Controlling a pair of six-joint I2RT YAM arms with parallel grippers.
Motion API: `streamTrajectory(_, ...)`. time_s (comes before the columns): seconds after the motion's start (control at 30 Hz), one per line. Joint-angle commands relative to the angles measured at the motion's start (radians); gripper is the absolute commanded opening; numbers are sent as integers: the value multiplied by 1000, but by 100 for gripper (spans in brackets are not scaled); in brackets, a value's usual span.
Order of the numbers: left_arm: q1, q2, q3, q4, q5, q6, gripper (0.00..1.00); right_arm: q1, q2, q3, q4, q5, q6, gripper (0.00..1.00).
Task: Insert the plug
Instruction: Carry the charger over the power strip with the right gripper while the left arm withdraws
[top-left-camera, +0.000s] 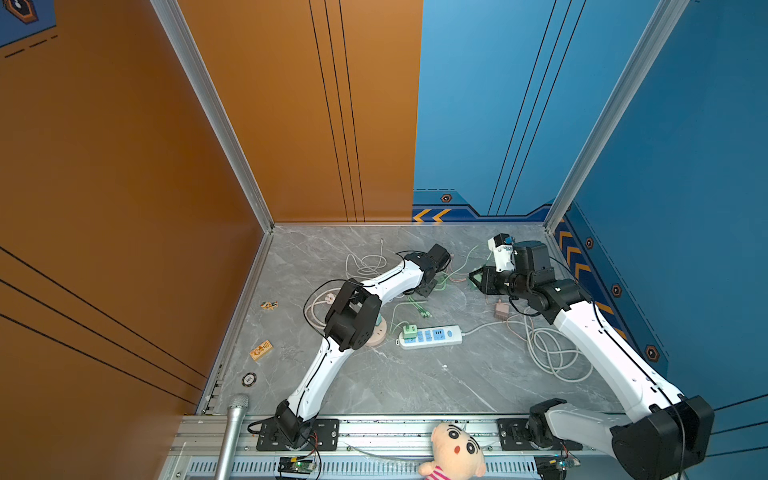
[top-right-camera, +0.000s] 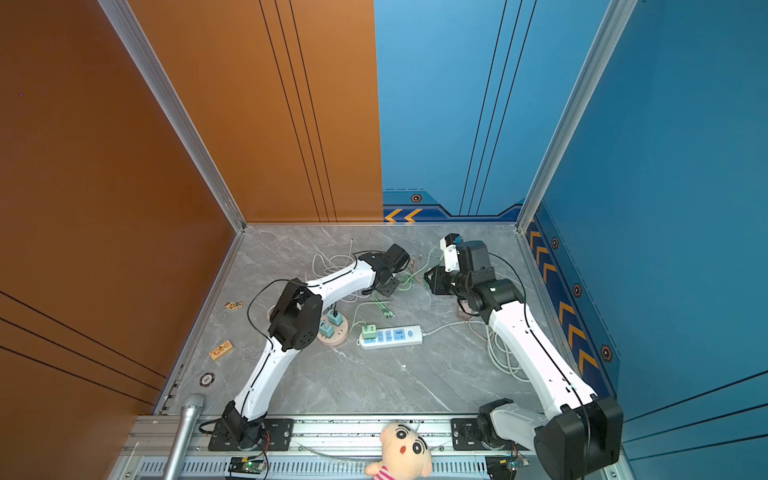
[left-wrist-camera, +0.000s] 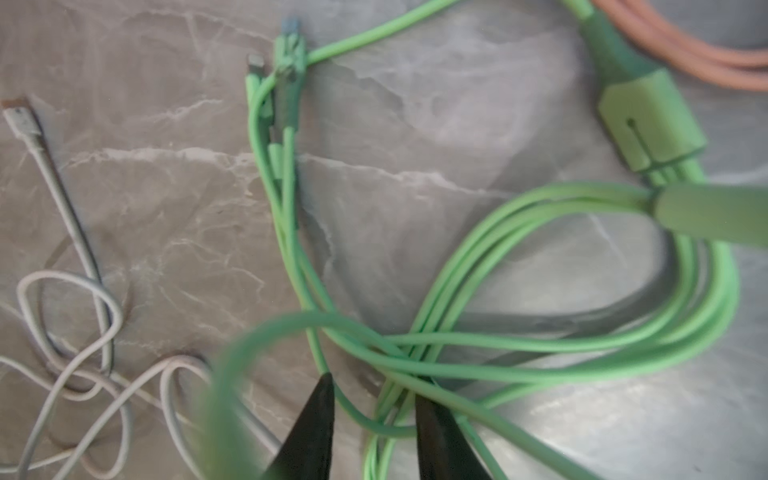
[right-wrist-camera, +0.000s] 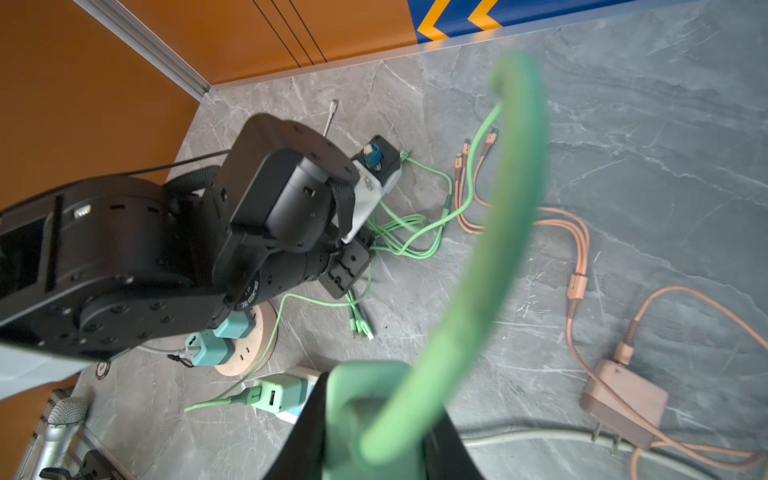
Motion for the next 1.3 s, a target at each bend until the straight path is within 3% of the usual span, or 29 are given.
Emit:
streamTrajectory(0.0,40,42,62,-15,-107,-78,33,16,2,5,4,-24,16,0)
streamTrajectory(0.33,83,55,179,-15,-54,-77,33,92,8,-27,12,-14,26,0)
streamTrajectory(0.63,37,-232,-70,58,-10,-40,35,214,14,-88,79,54,40,0)
streamTrajectory(0.77,37,-386,-194,77,61,-129,35,260,40,-114,137,109,38,0)
streamTrajectory(1.0,21,-654,-418,172,85,-163,36,371,115,-152,199,291,18,0)
streamTrajectory(1.27,25,-823,-557,188,17,-178,37,509,148,-219,309,474,45,0)
